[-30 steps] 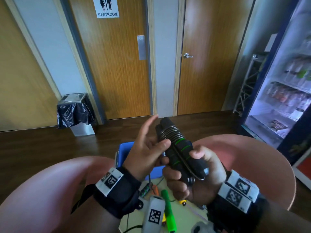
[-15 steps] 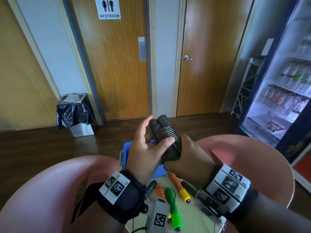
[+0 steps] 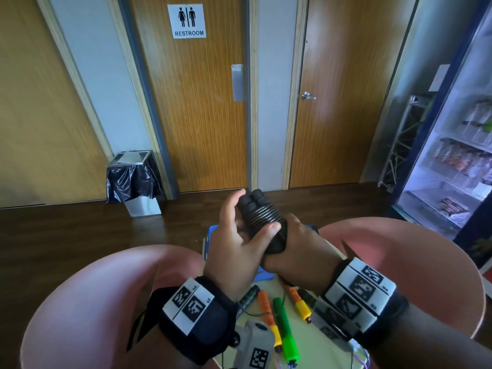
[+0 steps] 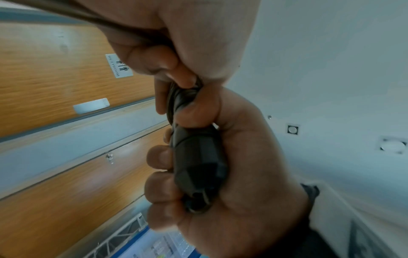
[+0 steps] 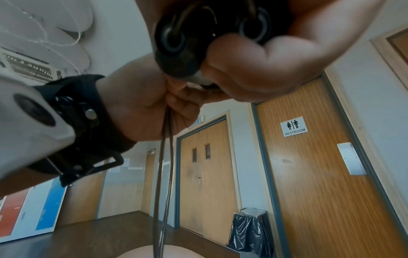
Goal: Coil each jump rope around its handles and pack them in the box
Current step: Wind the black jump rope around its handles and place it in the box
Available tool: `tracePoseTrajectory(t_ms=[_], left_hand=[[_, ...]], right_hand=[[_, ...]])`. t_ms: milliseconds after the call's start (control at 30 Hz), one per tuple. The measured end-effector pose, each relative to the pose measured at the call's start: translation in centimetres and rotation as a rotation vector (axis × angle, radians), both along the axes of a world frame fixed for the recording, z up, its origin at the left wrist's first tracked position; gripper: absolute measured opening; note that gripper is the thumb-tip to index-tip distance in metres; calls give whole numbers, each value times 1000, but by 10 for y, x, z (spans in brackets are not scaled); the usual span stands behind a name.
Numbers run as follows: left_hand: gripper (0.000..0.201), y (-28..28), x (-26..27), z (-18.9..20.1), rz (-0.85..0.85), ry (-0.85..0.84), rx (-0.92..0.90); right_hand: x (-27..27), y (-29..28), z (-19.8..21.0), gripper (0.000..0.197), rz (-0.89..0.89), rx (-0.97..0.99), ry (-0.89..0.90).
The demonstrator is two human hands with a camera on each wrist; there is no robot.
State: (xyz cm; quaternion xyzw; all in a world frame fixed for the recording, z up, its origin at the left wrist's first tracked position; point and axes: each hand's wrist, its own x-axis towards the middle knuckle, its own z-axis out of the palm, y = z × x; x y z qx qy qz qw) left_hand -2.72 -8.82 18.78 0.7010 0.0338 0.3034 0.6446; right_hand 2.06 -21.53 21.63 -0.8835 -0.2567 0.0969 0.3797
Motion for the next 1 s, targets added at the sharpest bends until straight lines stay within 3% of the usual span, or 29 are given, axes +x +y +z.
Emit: tracePoseTrajectory(t_ms=[167, 267, 367, 533, 733, 800, 900, 1000], left_hand=[[66, 4, 2, 1, -71, 34, -51], [70, 11, 2, -2, -197, 54, -57], [73, 16, -2, 2, -281, 33, -23], [76, 13, 0, -2, -326, -1, -133], [110, 9, 9, -8, -374, -20, -248], [101, 14, 14, -9, -409, -2, -212], [71, 18, 20, -9, -399, -3, -91], [74, 21, 23, -6, -397, 30, 68]], right_hand=[[-3, 1, -1, 55, -38, 42, 27], [-1, -2, 0, 54, 0, 96, 93], [2, -2, -1, 50, 116, 293, 248], [5, -2, -6, 55, 292, 561, 584], [0, -18, -8, 39, 521, 733, 1066], [3, -21, -10, 42, 556, 770, 1190], [9, -24, -11, 44, 571, 785, 1253], [16, -26, -13, 51, 502, 769, 1222]])
